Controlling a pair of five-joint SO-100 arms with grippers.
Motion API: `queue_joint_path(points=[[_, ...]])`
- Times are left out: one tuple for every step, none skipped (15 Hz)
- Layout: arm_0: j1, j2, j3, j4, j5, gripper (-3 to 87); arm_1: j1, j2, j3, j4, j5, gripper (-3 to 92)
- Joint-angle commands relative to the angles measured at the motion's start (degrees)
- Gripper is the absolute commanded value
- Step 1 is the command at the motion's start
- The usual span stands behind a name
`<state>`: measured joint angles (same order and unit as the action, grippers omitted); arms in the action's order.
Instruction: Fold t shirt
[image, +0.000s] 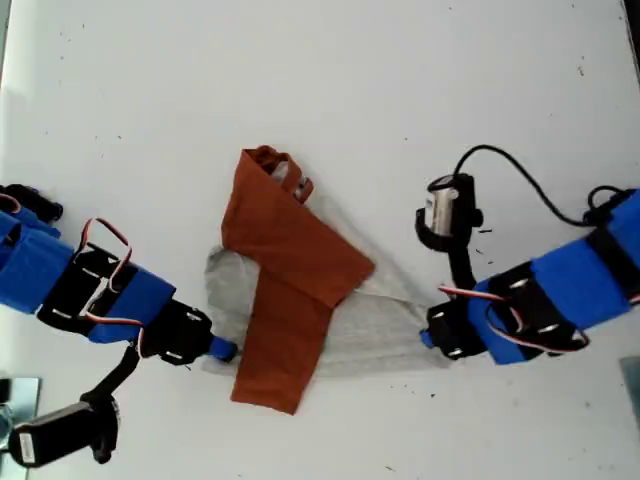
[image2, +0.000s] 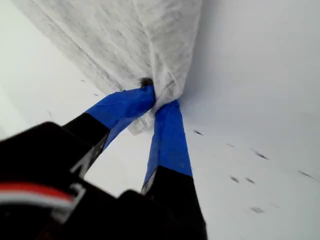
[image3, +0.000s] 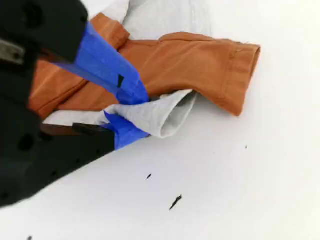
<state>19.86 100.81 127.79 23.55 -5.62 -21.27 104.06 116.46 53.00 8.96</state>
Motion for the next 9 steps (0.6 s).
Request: queue_joint_path(points=[[-0.97, 0.35, -8.00, 1.41, 0.88, -0.3, 2.37, 13.27, 3.78, 1.41, -3.08, 3.2], [-0.97, 0.18, -11.43, 3.78, 1.23, -0.3, 2.20, 11.95, 0.79, 1.32, -5.36, 3.2], [-0.35, 0.18, -12.83, 4.04, 1.32, -0.3, 1.67, 8.17, -3.78, 0.88, -7.12, 3.2], [0.18, 0.35, -13.54, 4.04, 0.97, -0.3, 2.02, 4.48, -8.70, 1.41, -9.84, 3.2], [0.00, 1.05, -13.62, 4.13, 0.88, -0.3, 3.78, 2.64, -13.36, 3.96, -13.18, 3.2], [-1.14, 2.11, -13.62, 5.10, 1.23, -0.3, 6.33, 2.90, -15.47, 5.19, -16.17, 3.1], [-2.99, 3.52, -13.62, 7.47, 1.67, -0.3, 9.93, 4.39, -15.64, 4.48, -19.95, 3.1], [-6.06, 5.89, -13.45, 10.72, 2.81, -0.3, 14.94, 6.94, -15.56, 4.39, -24.70, 3.1], [-10.90, 9.40, -13.45, 14.68, 5.27, -0.3, 21.62, 9.93, -16.52, 6.68, -30.50, 3.1]])
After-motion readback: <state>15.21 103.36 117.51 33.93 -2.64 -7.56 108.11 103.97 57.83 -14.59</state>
